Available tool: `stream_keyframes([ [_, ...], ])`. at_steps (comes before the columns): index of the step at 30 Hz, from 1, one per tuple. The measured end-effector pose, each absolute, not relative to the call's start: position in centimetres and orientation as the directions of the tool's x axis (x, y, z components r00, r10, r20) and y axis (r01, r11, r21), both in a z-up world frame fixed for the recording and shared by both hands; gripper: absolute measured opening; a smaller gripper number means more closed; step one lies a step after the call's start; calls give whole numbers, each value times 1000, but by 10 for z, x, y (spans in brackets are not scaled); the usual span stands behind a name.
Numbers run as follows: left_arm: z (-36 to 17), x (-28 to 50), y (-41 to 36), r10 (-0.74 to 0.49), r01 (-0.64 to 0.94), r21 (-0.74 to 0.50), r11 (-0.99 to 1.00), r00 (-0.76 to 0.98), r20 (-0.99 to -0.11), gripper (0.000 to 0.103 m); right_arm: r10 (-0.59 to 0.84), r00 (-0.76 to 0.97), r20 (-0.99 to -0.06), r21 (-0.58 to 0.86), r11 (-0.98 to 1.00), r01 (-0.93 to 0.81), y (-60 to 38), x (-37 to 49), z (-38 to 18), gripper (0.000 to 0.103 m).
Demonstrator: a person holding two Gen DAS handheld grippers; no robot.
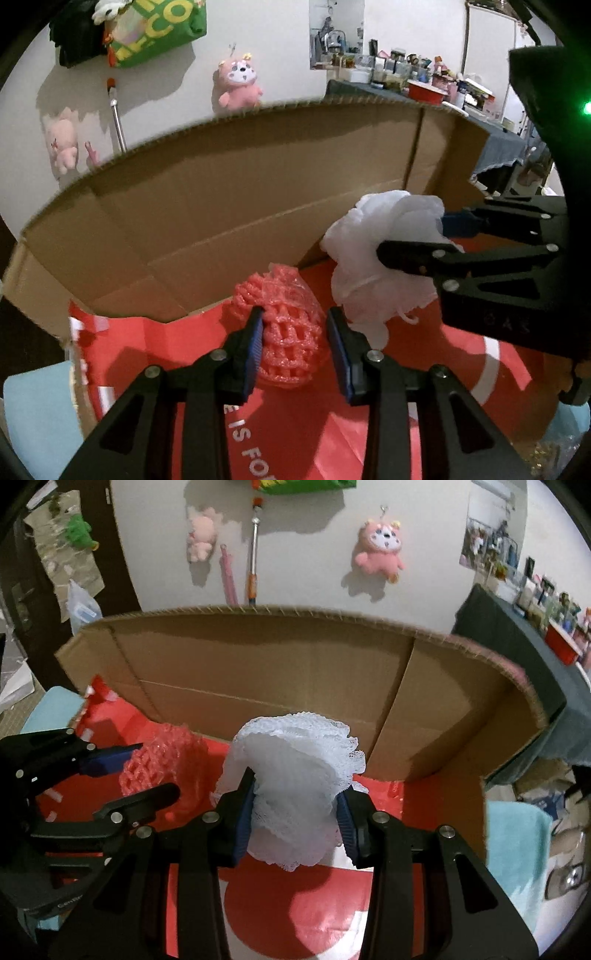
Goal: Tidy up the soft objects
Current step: 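Carry the red sponge and white pouf into the cardboard box with both tools, then open both tools to release the sponge and pouf, then lift away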
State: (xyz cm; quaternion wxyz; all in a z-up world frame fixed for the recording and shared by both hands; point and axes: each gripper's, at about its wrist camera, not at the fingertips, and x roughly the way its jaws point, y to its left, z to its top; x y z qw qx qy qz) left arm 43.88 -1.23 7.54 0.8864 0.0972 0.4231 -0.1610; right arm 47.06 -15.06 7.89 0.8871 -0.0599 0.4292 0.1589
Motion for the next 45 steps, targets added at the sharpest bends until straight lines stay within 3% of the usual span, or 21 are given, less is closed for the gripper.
stream_keyframes([
  [18, 71, 443, -17, -181, 363, 62, 930, 598, -781, 48, 231, 536, -812, 66, 949, -309, -158, 476, 60, 49],
  [22, 71, 445, -15, -179, 355, 54, 933, 592, -786, 58, 229, 533, -814, 68, 950, -304, -157, 477, 60, 51],
  [25, 72, 445, -13, -187, 352, 41, 935, 587, -788, 61, 232, 531, -815, 75, 951, -300, -157, 478, 62, 53],
  [28, 74, 444, -9, -182, 341, 42, 939, 597, -782, 67, 230, 531, -816, 79, 954, -290, -158, 479, 65, 61],
  [32, 82, 437, -4, -181, 324, 33, 946, 609, -772, 72, 208, 533, -820, 62, 958, -279, -157, 478, 68, 61],
  [37, 104, 417, 0, -173, 312, 58, 948, 662, -729, 88, 201, 538, -818, 55, 960, -275, -156, 471, 78, 63],
  [39, 115, 406, 1, -166, 299, 68, 952, 688, -706, 91, 192, 550, -812, 40, 961, -275, -156, 466, 86, 71],
  [45, 149, 363, 8, -194, 282, 37, 959, 743, -641, 99, 171, 609, -775, 7, 965, -261, -158, 436, 122, 72],
])
